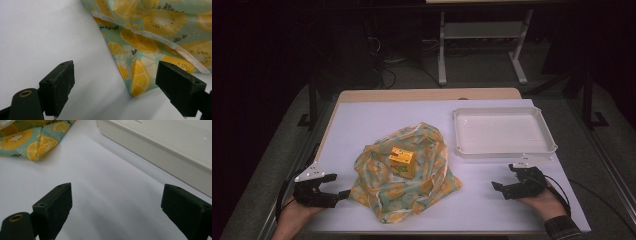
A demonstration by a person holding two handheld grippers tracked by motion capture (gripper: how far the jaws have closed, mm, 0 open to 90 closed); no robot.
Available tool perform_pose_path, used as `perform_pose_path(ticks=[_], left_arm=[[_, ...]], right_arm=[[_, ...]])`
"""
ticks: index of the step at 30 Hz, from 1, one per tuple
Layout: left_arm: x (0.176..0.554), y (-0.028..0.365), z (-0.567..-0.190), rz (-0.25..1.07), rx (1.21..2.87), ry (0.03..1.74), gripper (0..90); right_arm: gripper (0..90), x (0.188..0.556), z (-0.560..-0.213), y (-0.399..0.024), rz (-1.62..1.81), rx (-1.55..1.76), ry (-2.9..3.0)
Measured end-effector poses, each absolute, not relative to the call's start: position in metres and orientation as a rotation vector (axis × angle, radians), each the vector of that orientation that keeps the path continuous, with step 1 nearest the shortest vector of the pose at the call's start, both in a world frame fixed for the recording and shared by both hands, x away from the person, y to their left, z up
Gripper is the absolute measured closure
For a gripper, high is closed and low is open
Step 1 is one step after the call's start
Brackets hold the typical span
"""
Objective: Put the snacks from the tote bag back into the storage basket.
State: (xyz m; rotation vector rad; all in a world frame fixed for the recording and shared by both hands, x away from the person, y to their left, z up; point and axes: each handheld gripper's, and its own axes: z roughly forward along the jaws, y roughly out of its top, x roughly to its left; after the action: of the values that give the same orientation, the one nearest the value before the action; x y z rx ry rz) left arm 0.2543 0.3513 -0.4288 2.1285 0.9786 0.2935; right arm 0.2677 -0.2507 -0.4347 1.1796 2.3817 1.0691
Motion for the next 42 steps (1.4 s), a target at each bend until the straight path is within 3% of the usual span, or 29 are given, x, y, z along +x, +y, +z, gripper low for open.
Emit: perform_pose_path(ticks=[8,26,32,37,42], left_arm=[[0.253,0.349,-0.423,0.275,2.107,0.965,23.9],[0.251,0.338,-0.396,0.259,2.068,0.932,61.7],[0.254,0.336,-0.386,0.238,2.064,0.913,81.2],[0.257,0.329,-0.383,0.216,2.085,0.897,89.6],[0.26,0.321,-0.379,0.201,2.088,0.885,89.7]], right_arm=[[9.8,0.267,-0.434,-0.251,1.075,1.168,2.389],[13.5,0.268,-0.433,-0.248,1.038,1.152,2.424],[13.5,0.268,-0.434,-0.248,1.025,1.145,2.439],[13.6,0.268,-0.435,-0.246,1.029,1.143,2.439],[13.5,0.268,-0.435,-0.245,1.02,1.139,2.443]])
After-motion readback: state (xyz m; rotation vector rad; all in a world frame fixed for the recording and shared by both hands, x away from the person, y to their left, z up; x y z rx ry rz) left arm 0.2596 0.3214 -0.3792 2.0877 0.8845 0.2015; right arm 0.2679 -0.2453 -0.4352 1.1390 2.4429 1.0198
